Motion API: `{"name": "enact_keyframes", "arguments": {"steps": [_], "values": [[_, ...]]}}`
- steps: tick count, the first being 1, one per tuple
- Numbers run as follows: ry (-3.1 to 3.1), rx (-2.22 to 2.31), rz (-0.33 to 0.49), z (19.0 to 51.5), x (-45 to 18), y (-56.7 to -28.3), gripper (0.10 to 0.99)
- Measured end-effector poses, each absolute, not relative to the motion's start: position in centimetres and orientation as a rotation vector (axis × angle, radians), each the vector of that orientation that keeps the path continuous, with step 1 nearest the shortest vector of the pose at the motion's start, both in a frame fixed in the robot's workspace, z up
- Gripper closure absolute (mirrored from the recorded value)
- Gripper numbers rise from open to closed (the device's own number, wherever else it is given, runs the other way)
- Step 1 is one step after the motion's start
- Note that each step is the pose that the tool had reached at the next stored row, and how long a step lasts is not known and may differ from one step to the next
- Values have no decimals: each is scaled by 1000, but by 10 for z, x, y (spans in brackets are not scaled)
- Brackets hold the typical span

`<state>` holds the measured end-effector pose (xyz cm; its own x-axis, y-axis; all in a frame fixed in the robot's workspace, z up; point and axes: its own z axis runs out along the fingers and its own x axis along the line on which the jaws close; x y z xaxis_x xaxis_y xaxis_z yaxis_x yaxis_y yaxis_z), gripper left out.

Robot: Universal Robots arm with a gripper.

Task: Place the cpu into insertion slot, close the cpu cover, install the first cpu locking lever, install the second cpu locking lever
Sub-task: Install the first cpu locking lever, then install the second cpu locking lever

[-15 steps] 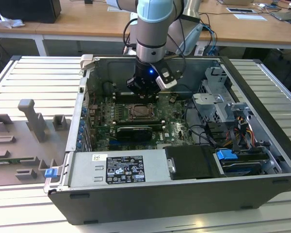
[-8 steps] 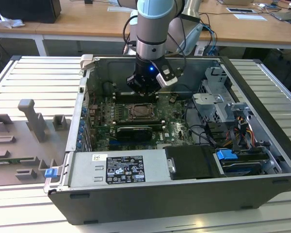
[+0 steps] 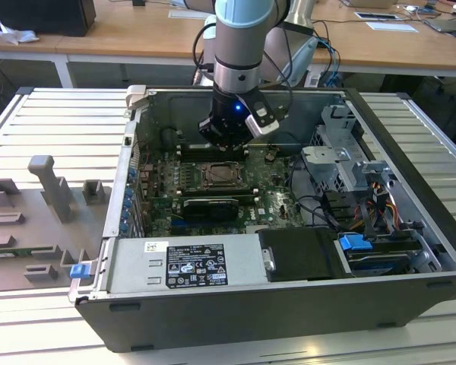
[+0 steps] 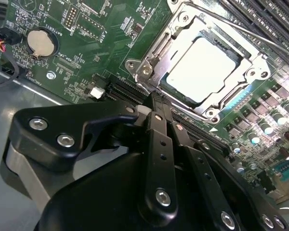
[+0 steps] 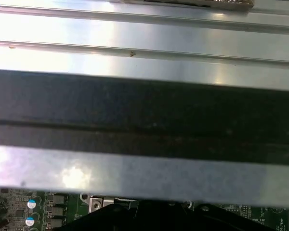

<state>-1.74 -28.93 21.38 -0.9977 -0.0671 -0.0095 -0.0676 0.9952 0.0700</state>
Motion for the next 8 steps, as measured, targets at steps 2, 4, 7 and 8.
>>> {"name": "enact_keyframes", "arguments": {"steps": [2,4,7,8], "values": [[3131,-106,110,214,-17,-290,980],[3131,-106,110,214,-17,-292,980],[3131,-106,110,214,-17,-293,980],[3131,-106,110,214,-17,-293,980]]}}
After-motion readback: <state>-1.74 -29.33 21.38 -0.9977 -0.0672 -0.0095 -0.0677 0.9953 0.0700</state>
